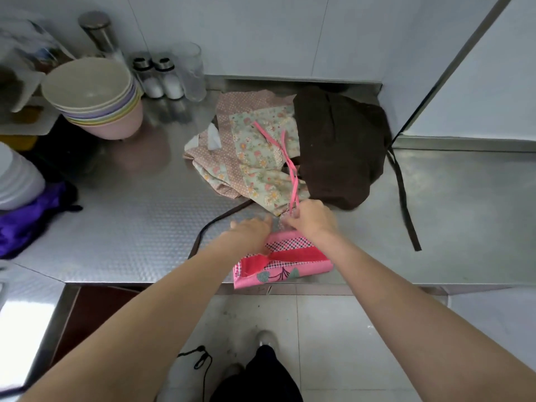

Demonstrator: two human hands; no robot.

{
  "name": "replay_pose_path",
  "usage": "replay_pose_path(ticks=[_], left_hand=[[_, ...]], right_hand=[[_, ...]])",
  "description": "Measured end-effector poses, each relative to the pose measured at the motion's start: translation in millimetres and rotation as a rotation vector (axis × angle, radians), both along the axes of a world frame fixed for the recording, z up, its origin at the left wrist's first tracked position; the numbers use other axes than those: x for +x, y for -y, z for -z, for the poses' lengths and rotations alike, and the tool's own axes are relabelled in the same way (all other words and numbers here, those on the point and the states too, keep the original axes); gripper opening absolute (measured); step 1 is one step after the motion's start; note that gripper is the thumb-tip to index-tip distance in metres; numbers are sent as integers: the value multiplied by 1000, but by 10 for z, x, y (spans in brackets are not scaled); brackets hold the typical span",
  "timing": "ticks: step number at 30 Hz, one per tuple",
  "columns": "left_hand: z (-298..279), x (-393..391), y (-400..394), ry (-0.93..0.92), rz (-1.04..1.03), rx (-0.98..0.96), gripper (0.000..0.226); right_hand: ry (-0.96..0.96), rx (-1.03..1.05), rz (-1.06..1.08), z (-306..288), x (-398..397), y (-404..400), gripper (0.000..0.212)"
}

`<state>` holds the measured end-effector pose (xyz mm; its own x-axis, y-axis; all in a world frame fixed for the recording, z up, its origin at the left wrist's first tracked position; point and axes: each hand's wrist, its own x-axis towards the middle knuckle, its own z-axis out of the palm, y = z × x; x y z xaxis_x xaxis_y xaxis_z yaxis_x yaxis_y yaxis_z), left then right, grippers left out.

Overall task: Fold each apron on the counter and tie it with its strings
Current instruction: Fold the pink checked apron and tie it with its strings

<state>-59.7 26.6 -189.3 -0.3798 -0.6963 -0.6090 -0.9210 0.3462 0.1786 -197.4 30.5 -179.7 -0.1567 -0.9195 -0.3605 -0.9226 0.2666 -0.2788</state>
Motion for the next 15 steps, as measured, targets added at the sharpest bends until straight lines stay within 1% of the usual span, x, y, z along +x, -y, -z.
replay_pose_path(ticks=[3,6,8,11,15], left_hand=[[37,-8,6,-14,13,30,44],[44,23,-47,-35,49,12,40],[-30,33,-79,-68,57,11,37],[-162,27,-86,-146,73,44,31],[-339,-10,-120,-195,77,26,35]], right_hand=[[-73,21,15,135,87,79,16],[-20,20,63,203,84,118,17],[34,39,114,186,49,149,12],[150,20,190,3,3,195,16],[467,-131,136,-383,124,166,17]])
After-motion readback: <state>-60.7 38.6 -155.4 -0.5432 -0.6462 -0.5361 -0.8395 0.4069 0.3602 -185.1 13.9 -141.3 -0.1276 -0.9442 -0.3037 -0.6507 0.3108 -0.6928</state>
